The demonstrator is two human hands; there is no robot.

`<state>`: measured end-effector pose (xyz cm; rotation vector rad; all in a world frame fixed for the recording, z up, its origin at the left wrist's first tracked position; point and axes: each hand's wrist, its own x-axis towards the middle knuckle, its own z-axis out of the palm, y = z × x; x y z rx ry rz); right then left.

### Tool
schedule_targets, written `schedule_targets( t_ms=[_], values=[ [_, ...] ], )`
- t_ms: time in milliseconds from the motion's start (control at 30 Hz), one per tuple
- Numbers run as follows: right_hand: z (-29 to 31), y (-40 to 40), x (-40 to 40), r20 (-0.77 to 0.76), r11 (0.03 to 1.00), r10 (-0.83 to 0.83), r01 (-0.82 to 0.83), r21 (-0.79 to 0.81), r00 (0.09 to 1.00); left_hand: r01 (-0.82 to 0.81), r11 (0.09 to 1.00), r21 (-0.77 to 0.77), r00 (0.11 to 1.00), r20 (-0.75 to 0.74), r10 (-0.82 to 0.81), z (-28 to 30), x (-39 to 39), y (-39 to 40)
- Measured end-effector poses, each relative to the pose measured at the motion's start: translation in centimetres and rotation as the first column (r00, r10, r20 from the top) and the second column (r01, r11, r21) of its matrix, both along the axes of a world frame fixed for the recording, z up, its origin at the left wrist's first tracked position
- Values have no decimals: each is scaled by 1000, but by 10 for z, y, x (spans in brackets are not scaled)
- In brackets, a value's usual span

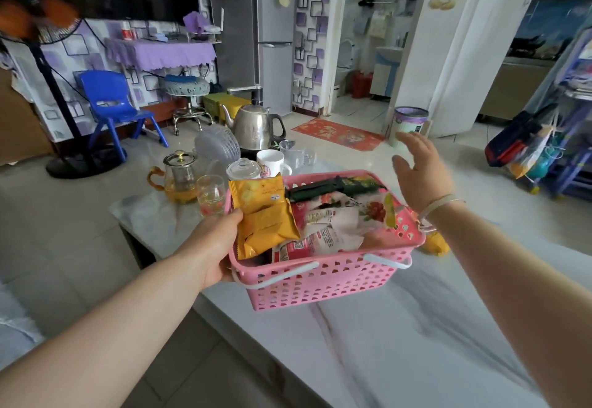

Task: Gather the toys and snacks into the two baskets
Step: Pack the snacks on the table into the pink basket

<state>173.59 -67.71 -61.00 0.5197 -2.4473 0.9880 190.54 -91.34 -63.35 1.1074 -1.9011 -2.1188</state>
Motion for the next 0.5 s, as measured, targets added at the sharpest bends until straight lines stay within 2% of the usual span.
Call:
schedule_targets(
  t_ms=[33, 100, 167, 233, 367, 500],
  values=[
    [-12, 17, -15, 31, 994, -107, 106, 23, 994, -12, 1000, 3, 1000, -5, 12, -1, -5, 1],
    [-48, 48, -39, 165, 957, -262, 234, 172, 951, -22, 1000, 5, 1000, -10, 23, -3, -17, 6],
    [-90, 73, -51, 303, 897, -350, 225, 379, 886, -16, 1000, 4, 1000, -19, 16, -8, -30, 11],
    [-122, 89, -53, 363, 847, -400, 187, 498, 842, -12, 1000, -2, 1000, -29, 12, -12, -41, 14],
    [-164, 111, -61, 378, 795, -479, 209, 569, 792, 25, 1000, 2, 999, -40, -25, -24, -67, 16],
    [-185, 126, -82, 350, 763, -501, 213, 610, 791, 24, 1000, -8, 999, -27, -24, -35, -88, 12]
  ],
)
